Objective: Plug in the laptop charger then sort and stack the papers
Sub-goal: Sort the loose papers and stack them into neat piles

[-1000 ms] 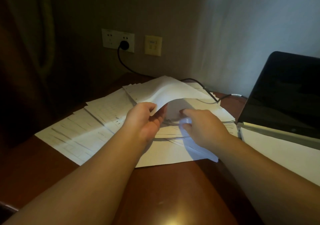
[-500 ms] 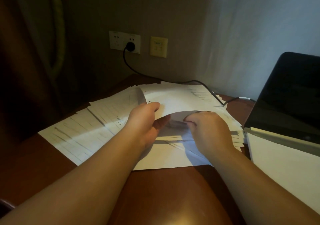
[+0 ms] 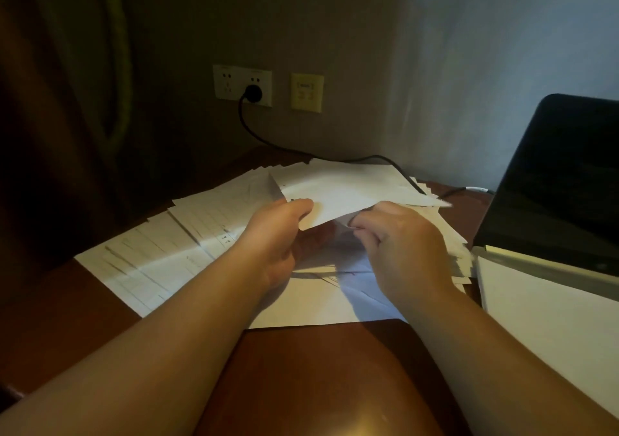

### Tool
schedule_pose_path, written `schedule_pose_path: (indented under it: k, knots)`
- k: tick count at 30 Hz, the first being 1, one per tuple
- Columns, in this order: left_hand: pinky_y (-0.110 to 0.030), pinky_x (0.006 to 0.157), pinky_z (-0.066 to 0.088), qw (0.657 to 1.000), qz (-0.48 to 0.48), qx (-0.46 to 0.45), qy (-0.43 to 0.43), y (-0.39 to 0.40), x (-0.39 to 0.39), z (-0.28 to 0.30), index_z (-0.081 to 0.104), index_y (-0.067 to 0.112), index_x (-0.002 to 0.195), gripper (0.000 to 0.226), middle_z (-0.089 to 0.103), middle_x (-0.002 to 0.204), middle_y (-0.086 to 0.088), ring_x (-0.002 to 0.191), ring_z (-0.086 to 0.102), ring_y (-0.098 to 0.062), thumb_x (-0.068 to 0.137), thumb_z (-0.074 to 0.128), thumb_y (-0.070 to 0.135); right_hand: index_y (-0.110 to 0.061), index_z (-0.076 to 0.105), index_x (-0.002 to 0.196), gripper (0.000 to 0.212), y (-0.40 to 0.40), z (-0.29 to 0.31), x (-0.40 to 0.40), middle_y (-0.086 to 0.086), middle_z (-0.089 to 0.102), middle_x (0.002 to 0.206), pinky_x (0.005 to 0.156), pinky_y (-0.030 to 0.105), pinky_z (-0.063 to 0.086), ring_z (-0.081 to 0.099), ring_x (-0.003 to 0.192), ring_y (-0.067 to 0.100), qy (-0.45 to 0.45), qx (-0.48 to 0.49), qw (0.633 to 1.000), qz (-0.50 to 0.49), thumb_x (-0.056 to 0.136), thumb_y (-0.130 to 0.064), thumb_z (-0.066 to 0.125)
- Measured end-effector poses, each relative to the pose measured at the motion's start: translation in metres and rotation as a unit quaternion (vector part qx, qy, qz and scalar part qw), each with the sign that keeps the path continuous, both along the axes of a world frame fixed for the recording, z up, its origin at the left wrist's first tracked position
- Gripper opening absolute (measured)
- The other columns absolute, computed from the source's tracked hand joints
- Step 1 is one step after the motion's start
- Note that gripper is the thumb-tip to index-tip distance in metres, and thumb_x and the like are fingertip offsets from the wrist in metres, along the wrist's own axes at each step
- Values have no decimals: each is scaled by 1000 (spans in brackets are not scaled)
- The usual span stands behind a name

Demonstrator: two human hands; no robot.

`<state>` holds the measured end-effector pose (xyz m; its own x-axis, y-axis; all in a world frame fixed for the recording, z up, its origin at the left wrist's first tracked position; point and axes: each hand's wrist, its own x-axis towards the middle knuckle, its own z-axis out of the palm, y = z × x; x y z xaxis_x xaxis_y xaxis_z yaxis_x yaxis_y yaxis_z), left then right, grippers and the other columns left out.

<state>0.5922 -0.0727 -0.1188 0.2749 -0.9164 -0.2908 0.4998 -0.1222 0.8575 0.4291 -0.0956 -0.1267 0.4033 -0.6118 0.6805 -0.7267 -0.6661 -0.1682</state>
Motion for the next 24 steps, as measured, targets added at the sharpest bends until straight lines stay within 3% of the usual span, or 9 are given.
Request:
schedule_pose_path:
  k: [3,7,9,12,15,17,20,22,24]
  knots:
    - [-45,89,59,1000,-12,0,12,0,1,0,62,4,116,20,73,106,-20,88,75,-30,97,60,12,-14,77,86,6,1,-2,4,2,60,77,53,32,48,54,73,20,10,-53,998,32,83,-9,75]
    - [-41,80,62,999,-15,-5,43,2,2,1,61,1,119,23,72,107,-19,85,75,-29,96,59,5,-11,74,94,10,1,-3,4,1,60,91,64,10,37,52,78,10,-35,-34,998,50,87,-6,68]
    - [-39,74,62,999,-16,-2,41,3,2,2,58,3,121,25,68,114,-20,84,75,-31,96,59,5,-12,73,90,6,2,-4,4,-2,56,89,64,5,31,47,78,6,-45,-24,998,33,87,-7,70]
    - [-37,70,62,1000,-16,-9,14,2,0,2,58,4,114,19,65,115,-19,96,71,-34,96,56,0,-15,72,89,5,1,-5,4,-7,51,90,63,6,32,47,77,6,-58,9,998,9,87,-10,71]
    - [-37,69,62,1000,10,3,-13,-1,2,0,58,1,114,19,64,119,-24,100,69,-33,95,57,-2,-19,70,89,6,0,-7,2,-5,57,90,63,17,44,53,78,10,-46,68,997,13,89,-13,69]
    - [-34,59,60,999,35,2,-13,-3,4,-1,58,-2,115,21,64,117,-26,89,71,-32,94,56,-4,-21,71,93,4,-1,-8,1,-6,60,92,69,26,51,56,82,11,-9,122,992,7,90,-19,68]
    - [-30,52,57,999,47,-2,1,-2,4,0,56,-2,120,25,65,112,-24,66,74,-26,96,55,-3,-25,69,92,4,0,-7,1,-9,61,91,73,28,52,57,85,10,-9,127,992,-7,89,-26,71]
    - [-31,56,58,999,44,-1,9,0,4,-1,57,3,121,25,66,112,-21,66,75,-23,96,58,4,-26,65,96,15,1,-5,1,-8,59,98,76,25,47,52,94,11,-21,83,996,-19,84,-29,75]
    - [-32,68,60,999,40,-5,-9,0,3,-1,59,7,116,19,68,107,-17,76,75,-22,97,60,10,-30,59,110,36,1,-4,3,-6,54,121,87,28,47,46,113,15,-12,64,997,-39,80,-30,79]
